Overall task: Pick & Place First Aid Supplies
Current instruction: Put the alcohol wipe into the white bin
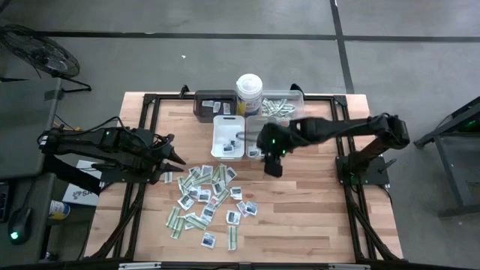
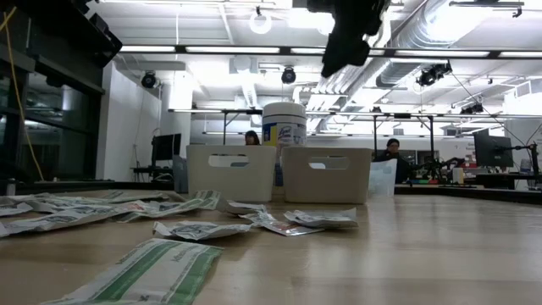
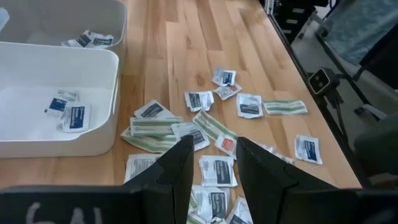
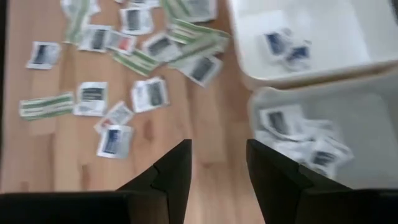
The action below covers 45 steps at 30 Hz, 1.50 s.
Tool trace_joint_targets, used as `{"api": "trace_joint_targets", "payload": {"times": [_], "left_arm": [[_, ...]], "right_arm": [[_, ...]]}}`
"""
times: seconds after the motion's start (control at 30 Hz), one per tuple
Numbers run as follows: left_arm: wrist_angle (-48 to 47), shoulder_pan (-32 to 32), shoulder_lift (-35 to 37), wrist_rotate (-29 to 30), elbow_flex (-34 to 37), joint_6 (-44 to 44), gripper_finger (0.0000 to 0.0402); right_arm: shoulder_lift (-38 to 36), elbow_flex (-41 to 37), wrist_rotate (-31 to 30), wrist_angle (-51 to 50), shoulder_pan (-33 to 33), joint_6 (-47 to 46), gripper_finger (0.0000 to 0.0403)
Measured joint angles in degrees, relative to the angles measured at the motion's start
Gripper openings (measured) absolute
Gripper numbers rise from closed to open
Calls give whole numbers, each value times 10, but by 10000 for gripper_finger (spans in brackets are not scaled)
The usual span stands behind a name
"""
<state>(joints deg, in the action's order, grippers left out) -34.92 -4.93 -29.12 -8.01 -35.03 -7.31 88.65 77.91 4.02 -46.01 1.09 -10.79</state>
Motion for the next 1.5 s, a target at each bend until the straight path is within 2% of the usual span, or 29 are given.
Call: {"api": "trace_joint_targets", "payload": {"times": [0.27, 0.47, 0.63, 0.8, 1.0, 1.27, 1.5], "left_arm": [[-1, 0, 0, -1, 0, 0, 119], [-6, 0, 0, -1, 0, 0, 119], [-17, 0, 0, -1, 0, 0, 119], [-17, 0, 0, 0, 0, 0, 119], [-17, 0, 0, 0, 0, 0, 119], [-27, 0, 0, 0, 0, 10, 119], [-26, 0, 0, 0, 0, 15, 119]], "right_arm": [[42, 0, -41, 56, -114, -50, 146], [97, 0, -61, 79, -175, -92, 146], [143, 0, -49, 107, -204, -133, 145], [194, 0, -11, 138, -221, -172, 142], [233, 0, -29, 136, -226, -287, 142], [235, 0, -96, 137, -231, -405, 142], [235, 0, -91, 108, -232, -651, 142]]}}
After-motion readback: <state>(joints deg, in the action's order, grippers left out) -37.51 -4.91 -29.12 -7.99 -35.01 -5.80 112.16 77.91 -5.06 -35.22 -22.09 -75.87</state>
